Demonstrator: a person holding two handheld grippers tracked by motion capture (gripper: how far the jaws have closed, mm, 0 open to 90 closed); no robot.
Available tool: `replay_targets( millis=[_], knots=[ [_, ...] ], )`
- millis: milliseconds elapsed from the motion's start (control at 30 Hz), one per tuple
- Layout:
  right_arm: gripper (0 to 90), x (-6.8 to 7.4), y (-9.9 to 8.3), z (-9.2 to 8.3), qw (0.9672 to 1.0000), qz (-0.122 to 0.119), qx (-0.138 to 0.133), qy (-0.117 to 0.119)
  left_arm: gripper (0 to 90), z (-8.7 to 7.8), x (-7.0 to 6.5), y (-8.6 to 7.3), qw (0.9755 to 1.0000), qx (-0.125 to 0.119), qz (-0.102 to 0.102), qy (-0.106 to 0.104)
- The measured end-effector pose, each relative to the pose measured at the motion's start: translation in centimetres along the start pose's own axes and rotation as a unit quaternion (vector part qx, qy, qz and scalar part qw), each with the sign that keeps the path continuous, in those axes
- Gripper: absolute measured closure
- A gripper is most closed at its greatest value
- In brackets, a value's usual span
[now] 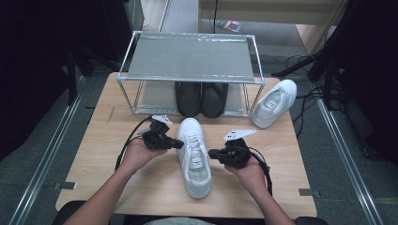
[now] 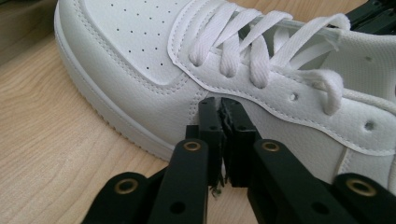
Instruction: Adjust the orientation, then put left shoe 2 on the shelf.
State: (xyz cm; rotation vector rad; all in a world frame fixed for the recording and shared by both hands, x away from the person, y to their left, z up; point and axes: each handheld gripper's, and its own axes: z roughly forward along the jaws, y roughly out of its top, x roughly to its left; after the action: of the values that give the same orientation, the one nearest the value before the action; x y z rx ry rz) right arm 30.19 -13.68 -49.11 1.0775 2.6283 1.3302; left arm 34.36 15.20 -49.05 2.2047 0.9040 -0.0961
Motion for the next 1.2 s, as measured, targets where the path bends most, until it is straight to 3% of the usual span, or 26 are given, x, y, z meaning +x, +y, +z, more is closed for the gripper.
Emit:
replay_targets(
  millis=[167, 267, 400, 533, 767, 1000, 1200],
  knots=[
    [75.9, 0.0, 0.0, -0.7, 0.9998, 0.018, -0.011, -0.003, 73.3, -0.7, -0.2, 0.1, 1.0000, -0.001, 0.008, 0.004],
    [69.4, 0.2, 0.1, -1.2, 0.9995, 0.025, -0.020, -0.006, 67.7, -1.6, -0.3, 0.0, 0.9999, -0.014, 0.009, 0.001],
    [68.5, 0.8, 0.2, -1.9, 0.9987, 0.033, -0.037, -0.012, 57.4, -2.6, -0.1, -0.2, 0.9996, -0.027, 0.009, -0.005],
    [64.9, 1.6, 0.3, -2.3, 0.9979, 0.039, -0.050, -0.014, 52.7, -2.9, 0.5, -0.4, 0.9996, -0.028, 0.000, 0.004],
    [63.7, 3.2, 0.6, -2.5, 0.9963, 0.053, -0.063, -0.025, 49.6, -3.6, 0.8, -0.6, 0.9991, -0.042, -0.004, 0.010],
    [59.5, 4.5, 0.8, -1.5, 0.9970, 0.036, -0.059, -0.034, 48.8, -3.6, 0.8, -0.6, 0.9992, -0.037, 0.000, 0.015],
    [59.4, 4.4, 0.7, 0.1, 0.9971, 0.026, -0.039, -0.061, 48.8, -3.5, 0.8, -0.6, 0.9991, -0.039, 0.002, 0.016]
  ],
)
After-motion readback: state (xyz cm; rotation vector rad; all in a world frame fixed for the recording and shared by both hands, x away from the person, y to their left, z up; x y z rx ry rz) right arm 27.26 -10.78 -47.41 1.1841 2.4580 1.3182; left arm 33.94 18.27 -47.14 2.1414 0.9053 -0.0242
